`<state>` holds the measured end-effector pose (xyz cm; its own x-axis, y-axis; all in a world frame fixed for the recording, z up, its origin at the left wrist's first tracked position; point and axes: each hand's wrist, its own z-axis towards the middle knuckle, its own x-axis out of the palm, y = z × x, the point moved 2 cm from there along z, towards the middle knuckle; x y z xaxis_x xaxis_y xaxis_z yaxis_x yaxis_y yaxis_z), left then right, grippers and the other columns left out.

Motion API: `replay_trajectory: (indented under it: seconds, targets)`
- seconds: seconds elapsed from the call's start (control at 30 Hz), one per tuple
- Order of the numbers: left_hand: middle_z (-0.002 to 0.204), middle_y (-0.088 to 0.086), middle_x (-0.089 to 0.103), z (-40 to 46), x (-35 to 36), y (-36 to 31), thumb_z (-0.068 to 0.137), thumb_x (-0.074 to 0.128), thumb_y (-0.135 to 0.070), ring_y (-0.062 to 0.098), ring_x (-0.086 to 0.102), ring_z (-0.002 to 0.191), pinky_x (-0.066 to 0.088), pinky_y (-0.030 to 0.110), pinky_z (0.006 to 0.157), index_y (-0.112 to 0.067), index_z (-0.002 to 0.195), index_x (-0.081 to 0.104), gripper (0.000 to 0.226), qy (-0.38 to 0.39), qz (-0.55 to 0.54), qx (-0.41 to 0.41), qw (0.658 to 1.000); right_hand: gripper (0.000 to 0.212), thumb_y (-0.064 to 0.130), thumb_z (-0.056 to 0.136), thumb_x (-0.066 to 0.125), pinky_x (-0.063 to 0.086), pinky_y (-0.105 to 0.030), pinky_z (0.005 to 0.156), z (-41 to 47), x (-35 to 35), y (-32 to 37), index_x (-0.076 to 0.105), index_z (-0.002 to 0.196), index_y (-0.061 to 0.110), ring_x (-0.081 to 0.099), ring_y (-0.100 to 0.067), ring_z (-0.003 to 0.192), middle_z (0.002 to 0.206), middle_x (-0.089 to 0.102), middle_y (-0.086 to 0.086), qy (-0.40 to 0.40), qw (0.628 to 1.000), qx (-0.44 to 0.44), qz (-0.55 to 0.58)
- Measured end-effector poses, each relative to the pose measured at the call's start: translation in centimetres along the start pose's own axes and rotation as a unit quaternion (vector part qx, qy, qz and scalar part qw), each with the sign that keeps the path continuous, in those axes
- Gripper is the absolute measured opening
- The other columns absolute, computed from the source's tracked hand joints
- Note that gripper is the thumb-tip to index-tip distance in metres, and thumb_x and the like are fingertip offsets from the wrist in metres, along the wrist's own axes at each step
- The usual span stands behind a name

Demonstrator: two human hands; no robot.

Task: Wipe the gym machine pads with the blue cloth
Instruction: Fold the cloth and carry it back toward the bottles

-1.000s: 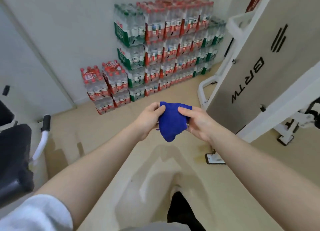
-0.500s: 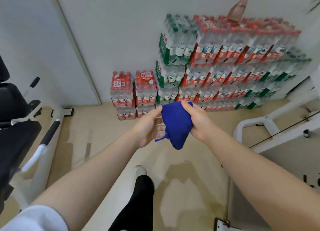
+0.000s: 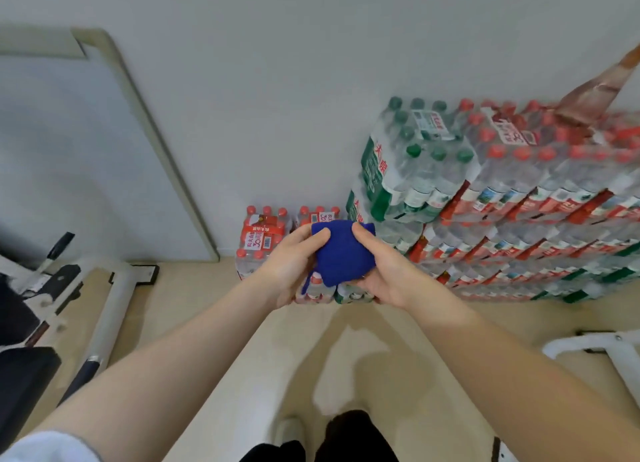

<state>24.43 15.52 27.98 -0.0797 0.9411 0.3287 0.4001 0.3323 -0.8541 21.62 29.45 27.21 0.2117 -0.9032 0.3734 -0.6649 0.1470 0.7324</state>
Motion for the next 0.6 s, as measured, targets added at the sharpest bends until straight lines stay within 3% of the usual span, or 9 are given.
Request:
replay_trajectory:
  seconds: [0.1,0.2,0.27,0.33,0.37,0.47,0.53,0.6]
  targets:
    - [0.102,0.008,0.066,4.8,-1.2,-1.4,0.097,0.047,-0.019,0.016,0.064,0.088,0.054,0.018,0.064,-0.005,0.109,0.059,0.022,-0.087,0.16,0.021,0.983,0.01,0.018,0.091,0.057,0.053,-0.041,0.085,6.0,-0.1,2.3,0.064,0.098,0.019,0.069,-0.019,0.088,0.093,0.073,-0.003,0.018,0.999,-0.028,-0.03]
    - [0.116,0.006,0.051,10.0,-3.2,-2.5,0.094,0.05,-0.021,0.016,0.05,0.103,0.042,0.021,0.078,-0.008,0.114,0.059,0.026,-0.154,0.328,0.041,0.931,0.014,0.01,0.088,0.061,0.058,-0.033,0.068,12.4,-0.9,4.3,0.062,0.101,0.014,0.066,-0.022,0.085,0.093,0.069,-0.008,-0.026,0.997,-0.005,-0.07]
    - [0.113,0.001,0.048,12.8,-4.8,-3.2,0.092,0.051,-0.018,0.014,0.046,0.103,0.038,0.022,0.083,-0.015,0.111,0.056,0.02,-0.188,0.334,0.042,0.923,0.012,0.015,0.087,0.064,0.057,-0.031,0.06,16.8,-1.6,5.3,0.061,0.099,0.013,0.065,-0.023,0.08,0.092,0.068,-0.008,-0.078,0.993,0.029,-0.085]
    - [0.111,-0.002,0.057,15.2,-6.4,-3.9,0.092,0.051,-0.014,0.011,0.051,0.101,0.042,0.024,0.09,-0.011,0.11,0.059,0.021,-0.215,0.294,0.026,0.931,0.019,0.024,0.087,0.065,0.056,-0.039,0.074,21.3,-2.4,6.6,0.062,0.102,0.014,0.066,-0.027,0.09,0.105,0.069,-0.011,-0.079,0.993,0.061,-0.07]
    - [0.108,-0.004,0.06,16.1,-7.2,-4.3,0.092,0.05,-0.013,0.009,0.053,0.098,0.043,0.02,0.088,-0.011,0.108,0.061,0.019,-0.232,0.277,0.014,0.932,0.028,0.028,0.087,0.064,0.055,-0.043,0.079,23.3,-2.9,7.2,0.061,0.11,0.013,0.065,-0.028,0.097,0.113,0.067,-0.011,-0.065,0.993,0.078,-0.061]
    - [0.089,-0.013,0.058,18.1,-9.4,-4.3,0.093,0.05,-0.014,0.005,0.053,0.081,0.037,-0.001,0.056,-0.019,0.101,0.061,0.014,-0.278,0.234,-0.014,0.931,0.051,0.041,0.087,0.062,0.052,-0.049,0.083,28.4,-5.0,8.1,0.049,0.129,0.016,0.055,-0.03,0.116,0.131,0.055,-0.008,-0.07,0.982,0.146,-0.095]
    - [0.082,-0.015,0.055,19.0,-10.5,-3.8,0.093,0.05,-0.013,0.0,0.051,0.075,0.035,-0.002,0.052,-0.022,0.094,0.059,0.012,-0.298,0.216,-0.026,0.93,0.056,0.039,0.087,0.063,0.045,-0.05,0.095,30.3,-6.8,7.4,0.045,0.133,0.014,0.043,-0.033,0.126,0.139,0.045,-0.01,-0.139,0.955,0.204,-0.167]
    - [0.08,-0.014,0.056,19.0,-11.2,-3.0,0.093,0.05,-0.013,0.0,0.051,0.074,0.036,0.0,0.053,-0.022,0.093,0.058,0.013,-0.312,0.203,-0.048,0.927,0.051,0.031,0.089,0.063,0.04,-0.045,0.102,31.7,-7.7,6.1,0.046,0.132,0.01,0.044,-0.031,0.125,0.138,0.047,-0.01,-0.177,0.933,0.232,-0.211]
